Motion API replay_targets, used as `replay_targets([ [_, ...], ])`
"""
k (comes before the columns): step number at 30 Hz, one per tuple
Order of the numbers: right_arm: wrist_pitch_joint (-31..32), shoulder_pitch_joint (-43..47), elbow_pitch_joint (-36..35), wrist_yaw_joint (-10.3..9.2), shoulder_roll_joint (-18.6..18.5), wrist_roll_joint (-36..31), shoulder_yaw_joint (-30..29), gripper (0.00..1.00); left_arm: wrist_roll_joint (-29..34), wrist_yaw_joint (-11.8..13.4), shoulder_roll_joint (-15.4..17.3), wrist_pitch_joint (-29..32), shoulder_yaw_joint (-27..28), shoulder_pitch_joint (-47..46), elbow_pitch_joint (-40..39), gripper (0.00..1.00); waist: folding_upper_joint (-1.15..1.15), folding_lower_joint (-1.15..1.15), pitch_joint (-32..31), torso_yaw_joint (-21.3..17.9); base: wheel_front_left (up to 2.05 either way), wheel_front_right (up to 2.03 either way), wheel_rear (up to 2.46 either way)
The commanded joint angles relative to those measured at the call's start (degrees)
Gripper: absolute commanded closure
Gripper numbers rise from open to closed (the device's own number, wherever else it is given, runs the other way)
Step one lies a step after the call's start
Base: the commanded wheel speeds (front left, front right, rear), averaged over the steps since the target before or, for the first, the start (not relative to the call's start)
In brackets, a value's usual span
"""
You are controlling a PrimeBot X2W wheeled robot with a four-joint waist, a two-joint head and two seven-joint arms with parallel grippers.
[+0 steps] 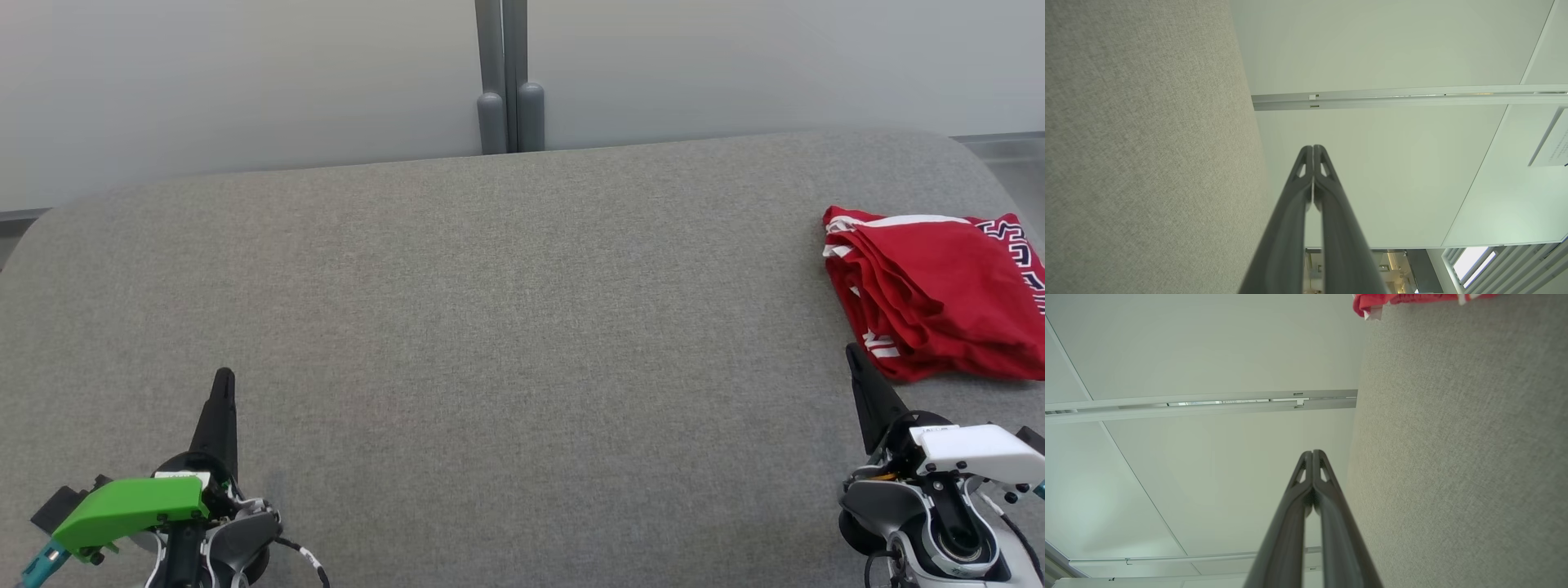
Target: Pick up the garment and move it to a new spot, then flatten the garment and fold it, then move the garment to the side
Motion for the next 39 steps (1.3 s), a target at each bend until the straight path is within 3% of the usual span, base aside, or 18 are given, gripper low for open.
replay_targets([
  [1, 0.21, -0.32, -0.24, 0.02, -0.25, 0.35, -0.12, 1.00, -0.08, -0.36, 0.40, 0.03, 0.12, -0.60, -0.14, 1.00, 0.00, 0.00, 0.00, 0.00, 0.00, 0.00, 0.00],
  [39, 0.21, -0.32, -0.23, 0.02, -0.25, 0.35, -0.11, 1.00, -0.07, -0.36, 0.40, 0.03, 0.12, -0.59, -0.14, 1.00, 0.00, 0.00, 0.00, 0.00, 0.00, 0.00, 0.00],
])
